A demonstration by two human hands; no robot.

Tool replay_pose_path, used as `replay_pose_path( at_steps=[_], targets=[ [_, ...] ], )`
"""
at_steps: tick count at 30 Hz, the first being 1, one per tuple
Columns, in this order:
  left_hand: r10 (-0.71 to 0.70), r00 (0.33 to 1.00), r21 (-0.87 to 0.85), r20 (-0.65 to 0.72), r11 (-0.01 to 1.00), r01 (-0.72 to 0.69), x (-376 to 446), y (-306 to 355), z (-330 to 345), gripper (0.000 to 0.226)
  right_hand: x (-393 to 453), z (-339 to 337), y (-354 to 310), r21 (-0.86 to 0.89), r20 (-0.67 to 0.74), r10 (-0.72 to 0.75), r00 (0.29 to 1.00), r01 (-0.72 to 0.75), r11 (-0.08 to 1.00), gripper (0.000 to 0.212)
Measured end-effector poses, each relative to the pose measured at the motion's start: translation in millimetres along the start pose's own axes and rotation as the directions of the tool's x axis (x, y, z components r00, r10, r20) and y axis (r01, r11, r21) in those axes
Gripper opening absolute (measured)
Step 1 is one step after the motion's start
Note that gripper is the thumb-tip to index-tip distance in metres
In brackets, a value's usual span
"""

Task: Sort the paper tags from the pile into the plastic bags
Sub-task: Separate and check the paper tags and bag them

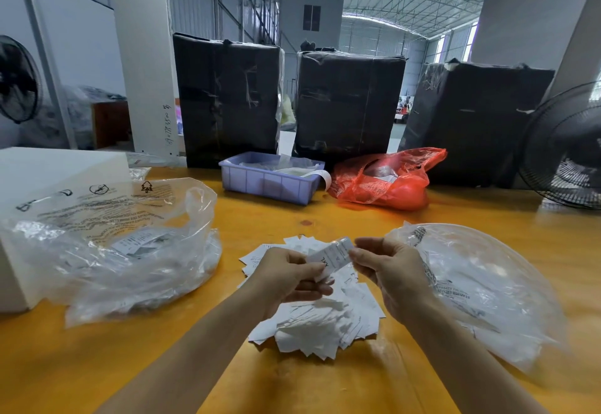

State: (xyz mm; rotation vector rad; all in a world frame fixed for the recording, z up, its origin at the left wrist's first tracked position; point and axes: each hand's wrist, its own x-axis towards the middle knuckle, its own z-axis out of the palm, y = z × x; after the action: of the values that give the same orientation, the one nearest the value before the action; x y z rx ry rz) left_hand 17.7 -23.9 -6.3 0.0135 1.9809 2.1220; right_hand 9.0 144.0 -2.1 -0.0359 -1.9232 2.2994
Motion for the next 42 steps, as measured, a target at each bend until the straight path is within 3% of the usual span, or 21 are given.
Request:
replay_pose_path(
  at_steps=[5,10,12,14,17,19,22,24,27,30,32,35,37,40,42],
  targets=[
    [0.047,0.995,-0.03,-0.091,0.998,-0.05,1.2,0.1,-2.2,0.023,-1.6,1.8,2.9,-0.023,0.006,-0.034,0.999,0.034,0.999,0.013],
    [0.186,0.952,0.077,-0.241,0.982,-0.173,-0.4,19.0,-18.9,0.008,-4.3,1.2,-3.3,-0.095,0.04,-0.095,0.995,0.098,0.991,0.014],
    [0.322,0.865,0.212,-0.384,0.943,-0.257,-2.4,33.2,-43.5,0.008,-2.7,-5.3,-13.4,-0.151,0.015,-0.16,0.987,0.161,0.975,0.014],
    [0.481,0.704,0.442,-0.522,0.859,-0.258,-7.2,46.3,-77.9,0.014,1.1,-18.8,-29.8,-0.214,-0.039,-0.255,0.966,0.242,0.946,0.014],
    [0.611,0.474,0.675,-0.634,0.736,-0.046,-16.4,55.7,-135.5,0.017,10.1,-53.5,-56.9,-0.393,-0.104,-0.407,0.908,0.338,0.855,0.013],
    [0.61,0.435,0.722,-0.663,0.674,0.156,-20.8,53.4,-163.8,0.018,16.2,-82.1,-67.6,-0.596,-0.142,-0.458,0.878,0.293,0.748,0.011],
    [0.524,0.428,0.675,-0.736,0.608,0.418,-24.6,45.2,-179.8,0.014,29.4,-127.7,-67.3,-0.928,-0.164,-0.439,0.884,0.012,0.371,0.012],
    [0.462,0.425,0.628,-0.778,0.584,0.514,-25.4,39.2,-180.9,0.012,35.4,-146.2,-58.5,-0.973,-0.196,-0.265,0.944,-0.153,0.173,0.014],
    [0.41,0.487,0.636,-0.771,0.509,0.579,-21.2,34.1,-174.1,0.02,38.1,-151.4,-39.8,-0.984,-0.175,-0.037,0.984,-0.176,-0.023,0.02],
    [0.435,0.507,0.668,-0.744,0.458,0.587,-18.4,39.7,-157.3,0.04,40.8,-148.3,-23.3,-0.989,-0.136,0.013,0.991,-0.135,-0.062,0.034],
    [0.547,0.512,0.746,-0.662,0.422,0.515,-17.0,47.4,-139.7,0.039,40.8,-146.3,-16.5,-0.991,-0.133,-0.035,0.991,-0.133,-0.021,0.025],
    [0.734,0.552,0.918,-0.396,0.315,0.24,-10.8,50.0,-104.0,0.032,40.4,-145.2,-11.6,-0.986,-0.165,-0.141,0.976,-0.158,0.059,0.015],
    [0.776,0.589,0.965,-0.225,0.263,0.022,-5.9,41.8,-74.3,0.032,40.3,-144.1,-11.5,-0.98,-0.191,-0.201,0.961,-0.176,0.092,0.007],
    [0.735,0.678,0.939,0.003,0.23,-0.254,2.1,13.9,-30.1,0.034,42.8,-144.3,-12.8,-0.976,-0.209,-0.242,0.947,-0.19,0.102,0.012],
    [0.654,0.747,0.917,0.124,0.211,-0.337,8.3,-11.0,-8.8,0.034,46.3,-146.2,-12.6,-0.976,-0.212,-0.228,0.95,-0.194,0.097,0.023]
  ],
)
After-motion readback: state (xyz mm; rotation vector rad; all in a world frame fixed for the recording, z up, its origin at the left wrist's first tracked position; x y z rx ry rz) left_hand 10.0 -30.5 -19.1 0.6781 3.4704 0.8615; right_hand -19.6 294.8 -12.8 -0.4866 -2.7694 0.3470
